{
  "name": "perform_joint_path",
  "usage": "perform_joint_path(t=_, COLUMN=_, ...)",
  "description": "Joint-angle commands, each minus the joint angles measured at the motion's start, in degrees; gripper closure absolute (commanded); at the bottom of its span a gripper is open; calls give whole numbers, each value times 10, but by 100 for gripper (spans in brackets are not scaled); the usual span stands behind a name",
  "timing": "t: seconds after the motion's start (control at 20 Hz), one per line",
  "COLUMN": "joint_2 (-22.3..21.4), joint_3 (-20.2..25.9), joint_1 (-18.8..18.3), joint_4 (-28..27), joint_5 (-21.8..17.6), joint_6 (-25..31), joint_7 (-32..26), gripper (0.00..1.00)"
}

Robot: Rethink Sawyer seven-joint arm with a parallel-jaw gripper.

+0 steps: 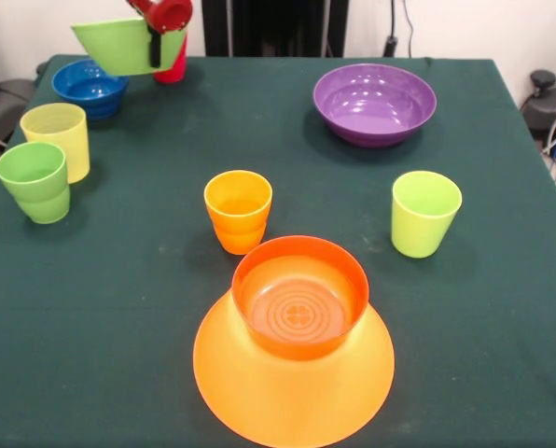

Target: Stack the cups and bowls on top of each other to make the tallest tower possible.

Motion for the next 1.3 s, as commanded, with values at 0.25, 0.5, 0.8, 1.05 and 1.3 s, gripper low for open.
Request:
perform_joint_path(t=0.25, joint_2=-30, joint_3=92, joint_1=-59, joint_4=19, joint_5=-87, joint_6=23, joint_7=-82, gripper=100)
perform_joint_path(t=0.5, joint_2=-51, joint_3=105, joint_1=-54, joint_4=11, joint_5=-90, joint_6=55, joint_7=-73, gripper=100)
perform_joint_path(t=0.8, joint_2=-74, joint_3=112, joint_1=-32, joint_4=8, joint_5=-79, joint_6=84, joint_7=-59, gripper=100)
perform_joint_path(t=1.05, joint_2=-86, joint_3=112, joint_1=-4, joint_4=-2, joint_5=-71, joint_6=94, joint_7=-39, gripper=100)
perform_joint_path(t=1.3, joint_2=-94, joint_3=111, joint_1=31, joint_4=-38, joint_5=-64, joint_6=129, joint_7=-34, gripper=100)
